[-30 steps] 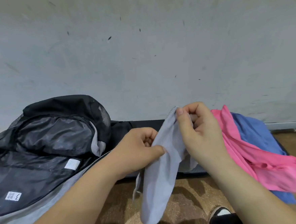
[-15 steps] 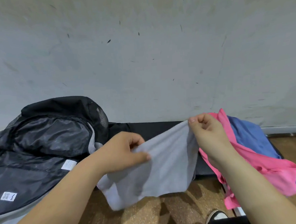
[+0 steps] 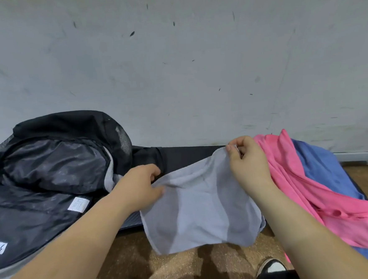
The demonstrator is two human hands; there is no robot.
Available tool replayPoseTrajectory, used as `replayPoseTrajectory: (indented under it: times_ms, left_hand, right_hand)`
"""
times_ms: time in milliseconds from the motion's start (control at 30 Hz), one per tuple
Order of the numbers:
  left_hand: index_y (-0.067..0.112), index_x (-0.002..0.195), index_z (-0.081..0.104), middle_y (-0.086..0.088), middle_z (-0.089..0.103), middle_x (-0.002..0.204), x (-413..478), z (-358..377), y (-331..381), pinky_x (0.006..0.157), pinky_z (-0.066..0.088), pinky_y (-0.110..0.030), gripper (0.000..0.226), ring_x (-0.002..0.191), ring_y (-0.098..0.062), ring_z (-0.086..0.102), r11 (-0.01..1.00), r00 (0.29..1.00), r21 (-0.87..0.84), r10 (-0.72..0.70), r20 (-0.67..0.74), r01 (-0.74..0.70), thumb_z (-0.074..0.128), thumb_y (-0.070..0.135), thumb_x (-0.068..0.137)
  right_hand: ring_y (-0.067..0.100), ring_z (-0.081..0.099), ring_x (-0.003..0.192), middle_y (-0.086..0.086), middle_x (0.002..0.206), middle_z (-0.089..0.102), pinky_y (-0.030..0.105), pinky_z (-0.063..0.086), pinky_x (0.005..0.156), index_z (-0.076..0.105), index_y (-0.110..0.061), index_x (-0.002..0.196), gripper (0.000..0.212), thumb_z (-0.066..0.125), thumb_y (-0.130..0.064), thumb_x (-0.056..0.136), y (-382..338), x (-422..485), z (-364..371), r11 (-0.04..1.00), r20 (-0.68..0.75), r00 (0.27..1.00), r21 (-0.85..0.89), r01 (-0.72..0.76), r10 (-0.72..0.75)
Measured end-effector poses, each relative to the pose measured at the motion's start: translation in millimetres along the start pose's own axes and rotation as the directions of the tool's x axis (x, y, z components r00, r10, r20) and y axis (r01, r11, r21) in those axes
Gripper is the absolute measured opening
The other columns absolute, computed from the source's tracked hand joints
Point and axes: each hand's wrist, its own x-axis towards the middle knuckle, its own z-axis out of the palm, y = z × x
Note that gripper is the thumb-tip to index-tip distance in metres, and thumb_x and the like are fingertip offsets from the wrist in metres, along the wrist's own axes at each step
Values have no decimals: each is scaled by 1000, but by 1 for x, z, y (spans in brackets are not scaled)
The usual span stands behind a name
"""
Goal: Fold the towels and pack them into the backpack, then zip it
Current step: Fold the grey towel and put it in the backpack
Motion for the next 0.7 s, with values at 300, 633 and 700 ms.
replayPoseTrajectory:
  times_ms: [300,633,700]
  left_hand:
    - [15,87,73,-4,73,88,6,17,-15,81,61,-44,9,85,-28,68,996,994,50,-84,71,80,65,14,91]
    - [27,69,40,6,49,87,-1,18,17,63,40,-33,25,87,-20,50,981,994,177,95,-62,-83,59,15,80]
    - [21,75,40,2,51,79,-7,18,29,60,37,-36,19,77,-24,52,974,990,191,135,-51,-123,56,12,80]
  right_hand:
    - [11,51,65,-4,80,61,25,37,60,63,-13,101,6,57,-15,102,29,9,17,992,70,990,11,-127,126]
    - [13,62,79,-1,90,69,23,44,67,65,-16,98,5,60,-13,100,31,9,17,993,114,987,-8,-117,117]
    - [13,60,74,1,87,70,23,46,66,64,-16,95,6,62,-13,100,30,8,15,994,124,987,-12,-105,106]
